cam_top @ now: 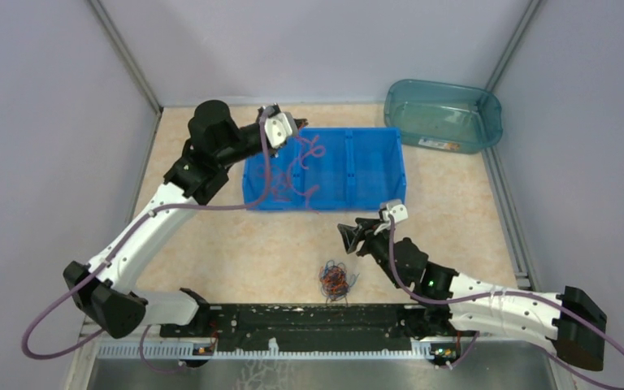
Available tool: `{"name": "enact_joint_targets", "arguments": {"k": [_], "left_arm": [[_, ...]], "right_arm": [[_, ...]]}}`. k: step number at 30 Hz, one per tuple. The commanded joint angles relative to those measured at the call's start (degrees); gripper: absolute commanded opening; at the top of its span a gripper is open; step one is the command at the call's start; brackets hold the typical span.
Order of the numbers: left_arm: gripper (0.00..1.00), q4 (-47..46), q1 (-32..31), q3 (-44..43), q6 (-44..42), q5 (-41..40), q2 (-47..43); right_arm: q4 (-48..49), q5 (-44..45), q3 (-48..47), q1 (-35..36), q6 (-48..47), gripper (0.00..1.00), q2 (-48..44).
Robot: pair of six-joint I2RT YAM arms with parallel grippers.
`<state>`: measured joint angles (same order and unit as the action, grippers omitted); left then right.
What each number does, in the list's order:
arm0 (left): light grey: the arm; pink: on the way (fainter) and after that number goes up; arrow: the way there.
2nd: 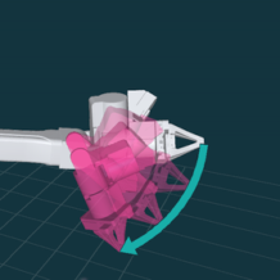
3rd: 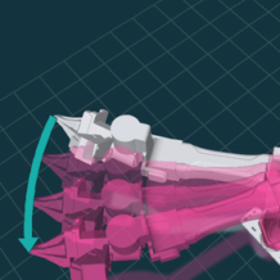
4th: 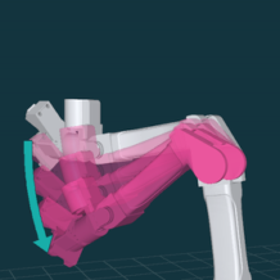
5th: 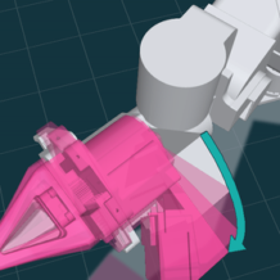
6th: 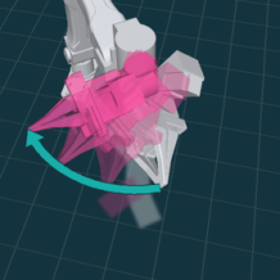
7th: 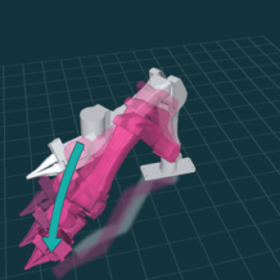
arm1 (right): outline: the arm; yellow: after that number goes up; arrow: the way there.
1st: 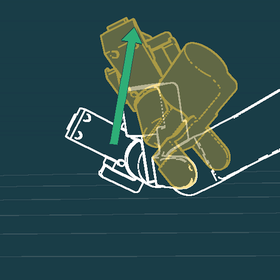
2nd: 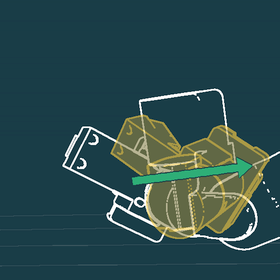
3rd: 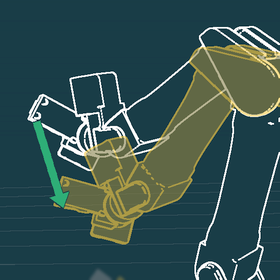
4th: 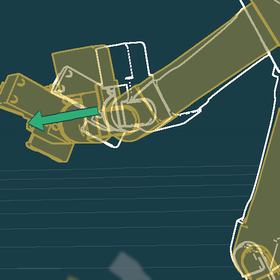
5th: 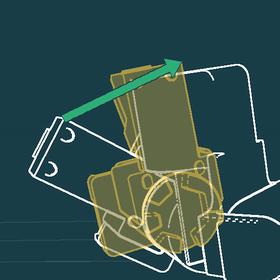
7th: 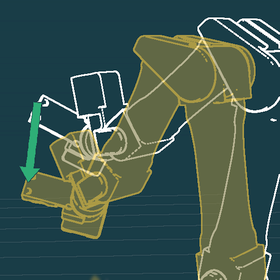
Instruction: Untangle the cables
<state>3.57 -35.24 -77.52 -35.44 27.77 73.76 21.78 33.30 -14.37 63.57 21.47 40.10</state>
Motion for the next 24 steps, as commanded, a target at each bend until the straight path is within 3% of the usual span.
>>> {"name": "enact_joint_targets", "arguments": {"k": [1,10,15,24], "left_arm": [[0.0,-3.35,7.2,0.11,3.05,-1.0,2.4],[0.0,-6.13,13.86,3.29,4.94,-1.36,7.99],[0.0,-6.73,16.31,4.66,1.81,-3.04,12.03],[0.01,-1.06,16.35,1.75,-2.87,-12.74,20.87]], "right_arm": [[-0.89,1.76,-2.83,-0.29,-0.25,0.56,-1.11],[-1.71,1.52,-3.08,-0.28,0.39,0.56,-1.32],[-2.82,1.47,-3.04,-0.29,1.02,0.55,-1.98],[-4.2,1.23,-4.88,-0.29,1.16,0.55,-0.88]]}}
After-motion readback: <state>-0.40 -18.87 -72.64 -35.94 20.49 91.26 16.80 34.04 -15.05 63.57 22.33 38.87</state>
